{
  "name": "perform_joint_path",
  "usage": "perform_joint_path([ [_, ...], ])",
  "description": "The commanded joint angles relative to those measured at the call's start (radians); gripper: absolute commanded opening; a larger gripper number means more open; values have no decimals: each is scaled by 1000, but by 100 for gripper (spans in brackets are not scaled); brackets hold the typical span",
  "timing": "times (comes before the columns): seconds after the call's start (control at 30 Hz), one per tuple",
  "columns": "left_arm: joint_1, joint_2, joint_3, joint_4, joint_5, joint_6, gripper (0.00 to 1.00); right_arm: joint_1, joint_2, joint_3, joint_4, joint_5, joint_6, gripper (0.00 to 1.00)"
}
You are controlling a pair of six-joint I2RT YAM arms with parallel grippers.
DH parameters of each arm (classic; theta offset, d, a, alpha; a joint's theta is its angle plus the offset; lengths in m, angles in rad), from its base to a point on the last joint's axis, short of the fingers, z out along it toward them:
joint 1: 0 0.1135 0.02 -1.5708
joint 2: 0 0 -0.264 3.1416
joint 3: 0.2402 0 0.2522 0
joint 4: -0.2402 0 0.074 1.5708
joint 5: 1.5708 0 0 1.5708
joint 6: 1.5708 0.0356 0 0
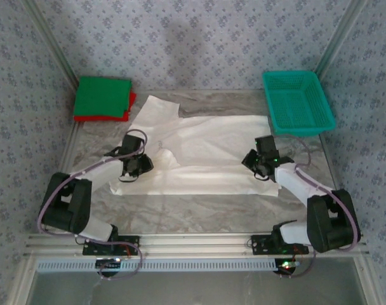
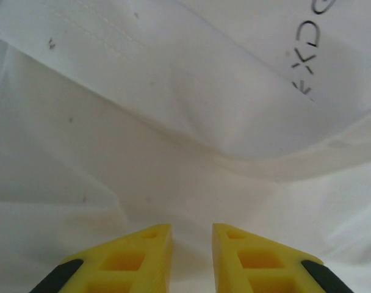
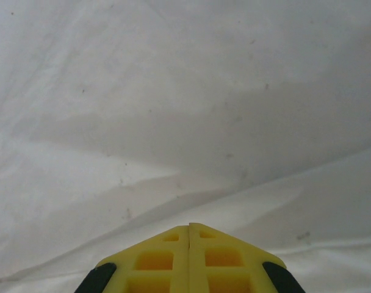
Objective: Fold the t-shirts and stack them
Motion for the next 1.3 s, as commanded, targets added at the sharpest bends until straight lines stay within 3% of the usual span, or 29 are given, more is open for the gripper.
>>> perform_joint_path([
  [0.0, 10, 68, 82, 64, -49, 32, 24, 8, 41, 29, 33, -5, -29, 0],
  [0.2, 66, 271, 276, 92, -66, 98, 24, 9, 46, 22, 53, -13, -18, 0],
  [0.5, 99, 506, 728, -24, -25, 206, 26, -14, 3, 41, 12, 9, -53, 0],
  [0.7, 143, 581, 993, -52, 32, 249, 35, -59, 131, 234, -14, -58, -235, 0],
  [0.9, 161, 865, 1544, -255, 8, 344, 40, -76, 430, 613, -57, -197, -345, 1],
  [0.93, 161, 935, 1675, -308, 3, 361, 47, -76, 469, 662, -59, -220, -344, 1],
  [1.03, 175, 1179, 2083, -470, 57, 378, 51, -73, 532, 730, -14, -264, -323, 2],
  [1.1, 186, 1296, 2254, -483, 109, 367, 59, -74, 564, 756, 11, -289, -317, 2],
  [1.17, 198, 1325, 2227, -391, 154, 340, 59, -75, 586, 769, 26, -306, -315, 2],
  [1.27, 206, 1304, 2055, -222, 190, 291, 62, -80, 601, 765, 54, -340, -310, 4],
])
